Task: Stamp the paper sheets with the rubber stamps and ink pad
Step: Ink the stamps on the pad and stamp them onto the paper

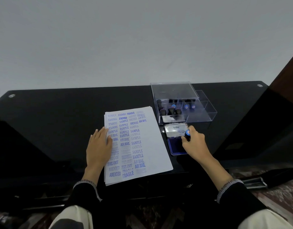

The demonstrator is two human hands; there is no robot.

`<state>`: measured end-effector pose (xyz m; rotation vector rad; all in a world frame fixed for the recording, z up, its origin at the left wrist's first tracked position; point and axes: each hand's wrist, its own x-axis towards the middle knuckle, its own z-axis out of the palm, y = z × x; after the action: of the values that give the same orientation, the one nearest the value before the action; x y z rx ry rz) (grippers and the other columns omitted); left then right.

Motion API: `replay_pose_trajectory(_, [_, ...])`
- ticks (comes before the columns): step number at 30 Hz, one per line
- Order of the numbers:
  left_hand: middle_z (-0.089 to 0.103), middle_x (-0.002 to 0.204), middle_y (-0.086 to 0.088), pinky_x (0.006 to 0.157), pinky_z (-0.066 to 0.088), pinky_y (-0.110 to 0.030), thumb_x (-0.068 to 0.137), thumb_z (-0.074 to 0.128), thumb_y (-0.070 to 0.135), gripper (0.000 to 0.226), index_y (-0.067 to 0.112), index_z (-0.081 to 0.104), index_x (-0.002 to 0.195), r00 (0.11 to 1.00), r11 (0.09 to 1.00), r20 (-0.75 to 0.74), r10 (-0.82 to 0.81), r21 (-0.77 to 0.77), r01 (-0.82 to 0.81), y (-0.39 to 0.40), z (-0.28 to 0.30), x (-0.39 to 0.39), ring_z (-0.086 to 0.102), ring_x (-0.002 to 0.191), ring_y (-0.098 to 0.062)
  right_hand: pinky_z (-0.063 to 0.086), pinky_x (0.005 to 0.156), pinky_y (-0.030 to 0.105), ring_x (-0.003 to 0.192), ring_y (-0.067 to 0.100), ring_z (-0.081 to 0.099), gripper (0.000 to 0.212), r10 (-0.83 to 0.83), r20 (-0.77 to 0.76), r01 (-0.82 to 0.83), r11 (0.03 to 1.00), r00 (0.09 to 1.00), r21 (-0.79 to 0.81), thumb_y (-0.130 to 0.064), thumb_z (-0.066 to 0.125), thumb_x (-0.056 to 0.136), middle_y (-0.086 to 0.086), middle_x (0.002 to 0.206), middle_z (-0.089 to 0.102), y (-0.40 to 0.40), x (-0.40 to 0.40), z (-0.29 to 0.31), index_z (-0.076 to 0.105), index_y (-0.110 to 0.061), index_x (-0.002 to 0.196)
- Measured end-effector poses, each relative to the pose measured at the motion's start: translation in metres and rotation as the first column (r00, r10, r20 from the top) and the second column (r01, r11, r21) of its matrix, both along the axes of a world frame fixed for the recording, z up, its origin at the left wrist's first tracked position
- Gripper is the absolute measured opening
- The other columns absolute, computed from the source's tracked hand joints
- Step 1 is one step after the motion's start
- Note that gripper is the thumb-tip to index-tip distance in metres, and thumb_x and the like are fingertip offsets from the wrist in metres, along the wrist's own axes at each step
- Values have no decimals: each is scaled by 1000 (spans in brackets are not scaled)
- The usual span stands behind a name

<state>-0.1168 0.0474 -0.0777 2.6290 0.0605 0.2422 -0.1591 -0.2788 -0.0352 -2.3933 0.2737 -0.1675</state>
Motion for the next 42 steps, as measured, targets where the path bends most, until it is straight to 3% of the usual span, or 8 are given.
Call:
replay_pose_trajectory(6, [37, 154, -3, 121, 13, -38, 103, 40, 28, 46, 12, 40, 146, 1000, 1000, 1, -1, 6, 1, 1, 0, -1, 23, 147, -20, 45, 55, 34, 65, 23, 53, 16, 17, -109, -28, 995, 994, -95, -6, 55, 88, 10, 85, 52, 1, 9, 7, 42, -8, 97])
replay_pose_trajectory(9, [37, 154, -3, 120, 13, -38, 103, 40, 28, 45, 12, 41, 146, 1000, 1000, 4, -2, -2, 2, 0, 0, -1, 23, 147, -20, 50, 58, 40, 67, 27, 57, 18, 11, -36, -17, 986, 999, -168, -6, 56, 88, 11, 83, 56, 7, 3, 3, 42, -8, 100])
replay_pose_trajectory(14, [38, 153, -3, 121, 14, -39, 103, 40, 28, 46, 11, 41, 145, 1000, 1000, 2, -2, 6, 2, 0, 0, 0, 23, 147, -21, 52, 59, 34, 73, 24, 61, 21, 29, 44, -26, 997, 999, -72, -4, 57, 89, 11, 91, 61, 2, -5, -6, 39, -13, 93])
replay_pose_trajectory(20, [37, 154, -3, 121, 13, -38, 103, 40, 27, 46, 12, 40, 146, 1000, 1000, 2, 5, -1, -5, 0, 0, -1, 22, 147, -20, 53, 67, 42, 77, 29, 62, 15, 24, -56, -26, 999, 998, -37, -7, 56, 88, 13, 92, 61, -2, 4, 3, 46, -8, 98])
replay_pose_trajectory(26, [38, 153, -4, 120, 14, -39, 102, 41, 27, 46, 11, 41, 145, 1000, 1000, 3, 0, 6, 0, -1, 1, -1, 24, 146, -21, 41, 51, 32, 64, 23, 55, 19, 28, -24, -32, 978, 999, -207, -8, 56, 89, 9, 80, 56, 7, 2, 2, 37, -11, 94])
replay_pose_trajectory(34, [37, 154, -3, 121, 14, -39, 103, 40, 28, 46, 12, 40, 146, 1000, 1000, 0, 5, 1, -5, 0, 0, 0, 23, 147, -20, 52, 64, 43, 75, 30, 62, 16, 28, 4, -28, 999, 1000, -30, -5, 57, 89, 13, 90, 61, -2, -1, -3, 42, -10, 94])
replay_pose_trajectory(39, [39, 153, -3, 121, 14, -39, 102, 41, 28, 45, 12, 42, 145, 1000, 1000, 6, 9, 1, -9, 0, -1, 0, 24, 146, -20, 42, 53, 35, 60, 25, 51, 15, 45, -95, -51, 997, 994, -54, -6, 53, 87, 12, 81, 54, -3, 9, 5, 40, -11, 91])
replay_pose_trajectory(42, [39, 153, -3, 121, 15, -40, 102, 41, 28, 45, 12, 42, 145, 1000, 1000, 7, 7, -3, -7, 0, -1, 0, 24, 146, -20, 46, 53, 38, 60, 24, 52, 16, 39, -55, -45, 993, 998, -108, -6, 53, 89, 8, 77, 53, 2, 4, 4, 39, -11, 94])
